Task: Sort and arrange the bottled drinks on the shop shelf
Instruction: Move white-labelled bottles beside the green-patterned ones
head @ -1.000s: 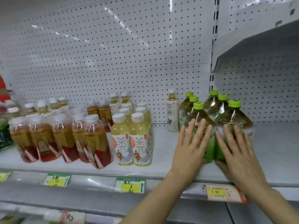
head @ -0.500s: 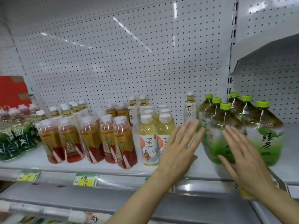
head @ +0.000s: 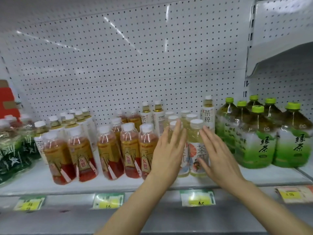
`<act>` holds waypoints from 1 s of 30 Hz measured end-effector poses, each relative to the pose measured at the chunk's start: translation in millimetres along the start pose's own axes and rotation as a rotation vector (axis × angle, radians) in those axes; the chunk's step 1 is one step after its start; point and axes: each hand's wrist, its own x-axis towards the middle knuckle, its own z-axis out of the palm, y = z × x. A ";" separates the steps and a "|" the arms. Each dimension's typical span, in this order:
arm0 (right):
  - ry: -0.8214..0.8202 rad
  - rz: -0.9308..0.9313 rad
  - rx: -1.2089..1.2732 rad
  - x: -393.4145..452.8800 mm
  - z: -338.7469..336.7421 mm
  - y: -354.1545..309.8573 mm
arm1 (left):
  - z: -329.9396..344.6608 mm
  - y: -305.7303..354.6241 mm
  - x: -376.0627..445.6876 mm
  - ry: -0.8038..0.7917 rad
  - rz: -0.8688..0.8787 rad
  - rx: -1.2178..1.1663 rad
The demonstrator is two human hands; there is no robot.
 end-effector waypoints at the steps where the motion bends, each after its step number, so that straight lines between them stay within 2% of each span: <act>1: 0.013 0.004 -0.008 0.1 2.0 -2.7 | -1.1 -1.0 0.0 -0.001 0.006 0.001; 6: 0.075 0.026 -0.057 -2.0 8.5 -11.2 | -5.9 -4.1 -0.3 -0.024 0.047 0.065; 11: 0.125 0.052 -0.064 -2.9 2.5 -13.1 | -20.9 -16.3 4.6 -0.096 0.102 0.018; 14: 0.190 0.005 -0.097 6.7 -11.6 -9.9 | -44.2 -40.1 25.6 -0.011 0.115 -0.050; 16: 0.224 -0.026 -0.118 16.5 -21.8 -7.5 | -57.9 -65.8 53.9 0.053 0.065 -0.055; 18: 0.244 -0.050 -0.138 26.3 -28.3 -5.1 | -64.6 -95.9 90.3 0.033 -0.005 -0.057; 20: 0.255 -0.079 -0.158 35.5 -31.2 -2.7 | -57.1 -126.0 130.0 -0.058 -0.052 -0.006; 24: 0.286 -0.122 -0.163 50.0 -32.2 -0.4 | -17.1 -177.0 195.6 -0.367 -0.128 0.088; 27: 0.287 -0.124 -0.125 57.6 -29.4 2.2 | 11.7 -195.0 220.3 -0.555 -0.134 0.076; 30: 0.286 -0.141 -0.103 68.6 -29.9 5.2 | 30.1 -201.2 228.4 -0.666 -0.127 0.040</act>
